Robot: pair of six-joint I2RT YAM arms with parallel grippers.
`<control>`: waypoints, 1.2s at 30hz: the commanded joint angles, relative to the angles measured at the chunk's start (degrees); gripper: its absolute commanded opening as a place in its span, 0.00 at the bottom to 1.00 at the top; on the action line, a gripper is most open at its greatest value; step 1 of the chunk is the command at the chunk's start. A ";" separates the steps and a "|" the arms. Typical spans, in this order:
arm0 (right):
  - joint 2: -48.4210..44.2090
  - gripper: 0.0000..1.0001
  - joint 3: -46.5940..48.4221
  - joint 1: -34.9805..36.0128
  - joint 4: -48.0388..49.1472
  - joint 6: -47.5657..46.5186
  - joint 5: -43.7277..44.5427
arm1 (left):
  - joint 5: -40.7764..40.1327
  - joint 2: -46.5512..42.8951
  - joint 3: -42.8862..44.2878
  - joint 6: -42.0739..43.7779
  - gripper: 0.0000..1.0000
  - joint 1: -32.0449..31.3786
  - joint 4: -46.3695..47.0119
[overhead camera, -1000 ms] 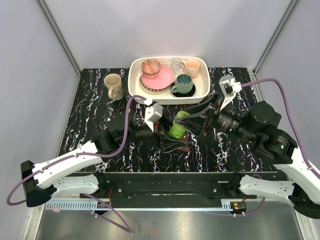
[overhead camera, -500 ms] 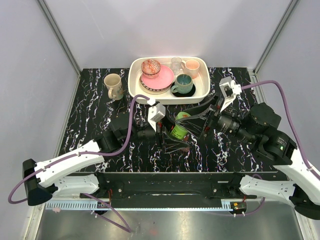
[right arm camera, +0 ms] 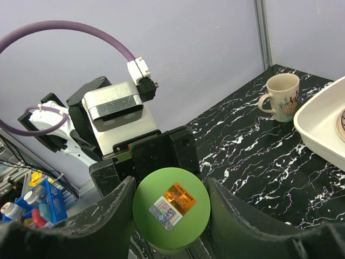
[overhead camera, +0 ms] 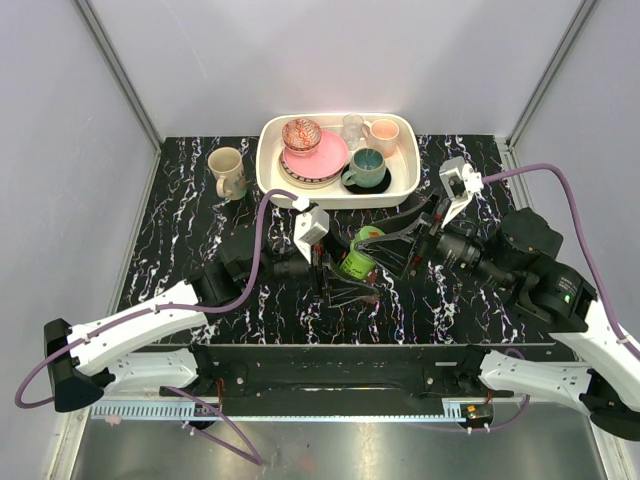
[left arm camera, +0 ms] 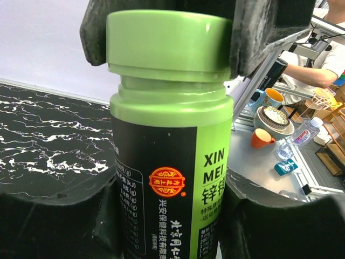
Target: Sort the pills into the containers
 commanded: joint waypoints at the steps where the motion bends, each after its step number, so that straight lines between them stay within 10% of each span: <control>1: 1.11 0.00 -0.72 0.14 -4.21 -0.55 -0.89 | -0.26 -1.50 3.96 -0.80 0.00 -0.05 9.41; 12: 1.64 0.00 -1.86 0.14 -3.77 -5.38 -10.38 | 3.00 -1.23 3.69 -2.38 0.00 0.04 13.28; 36: 10.33 0.00 2.44 0.14 -7.54 4.99 -3.80 | -17.73 -2.99 8.00 11.85 0.00 0.04 6.43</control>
